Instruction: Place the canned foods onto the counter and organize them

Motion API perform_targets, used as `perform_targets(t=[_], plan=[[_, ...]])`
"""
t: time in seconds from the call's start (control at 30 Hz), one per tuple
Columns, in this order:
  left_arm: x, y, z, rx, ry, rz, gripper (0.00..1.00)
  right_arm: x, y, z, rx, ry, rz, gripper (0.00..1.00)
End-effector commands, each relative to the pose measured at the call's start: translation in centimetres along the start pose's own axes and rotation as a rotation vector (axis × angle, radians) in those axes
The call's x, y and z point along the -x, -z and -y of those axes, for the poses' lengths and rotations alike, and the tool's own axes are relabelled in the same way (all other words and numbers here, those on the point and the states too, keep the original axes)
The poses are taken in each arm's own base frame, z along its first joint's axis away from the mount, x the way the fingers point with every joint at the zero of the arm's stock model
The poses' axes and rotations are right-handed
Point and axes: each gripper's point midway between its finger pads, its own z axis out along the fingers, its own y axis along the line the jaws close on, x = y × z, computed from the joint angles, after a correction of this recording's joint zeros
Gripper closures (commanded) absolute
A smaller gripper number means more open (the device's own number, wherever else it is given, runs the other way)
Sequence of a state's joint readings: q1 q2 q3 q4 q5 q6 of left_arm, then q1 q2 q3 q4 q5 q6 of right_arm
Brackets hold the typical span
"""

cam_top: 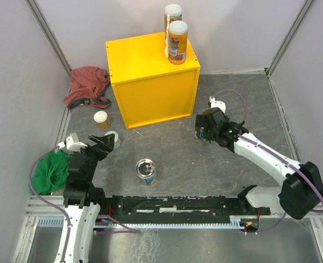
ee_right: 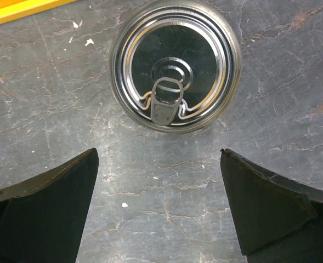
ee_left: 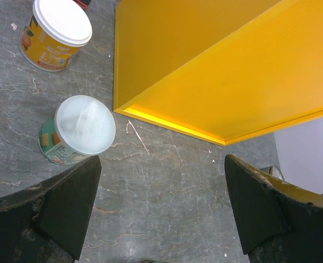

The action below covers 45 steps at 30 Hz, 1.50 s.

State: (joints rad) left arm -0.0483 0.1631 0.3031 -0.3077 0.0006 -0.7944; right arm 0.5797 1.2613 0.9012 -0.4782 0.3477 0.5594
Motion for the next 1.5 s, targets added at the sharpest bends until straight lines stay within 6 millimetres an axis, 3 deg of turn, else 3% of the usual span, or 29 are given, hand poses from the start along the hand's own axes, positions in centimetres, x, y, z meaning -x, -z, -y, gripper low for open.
perform_targets(t=[0.0, 0.27, 0.73, 1.0, 1.47], plan=[[0.9, 0.0, 0.4, -0.008, -0.030, 0.029, 0.01, 2.1, -1.1, -0.2, -0.025, -0.001, 0.061, 0.01], [0.8, -0.4, 0.3, -0.001, -0.040, 0.023, 0.01, 2.7, -3.0, 0.8, -0.092, 0.003, 0.083, 0.01], [0.8, -0.5, 0.2, 0.003, -0.067, 0.013, 0.01, 4.5, -5.7, 0.3, -0.092, -0.008, 0.151, 0.00], [0.8, -0.4, 0.2, 0.006, -0.078, 0.012, 0.01, 4.5, -6.5, 0.8, -0.117, -0.007, 0.170, 0.01], [0.8, -0.3, 0.2, 0.000, -0.074, 0.019, 0.01, 4.9, -5.5, 0.6, -0.068, -0.009, 0.247, 0.40]])
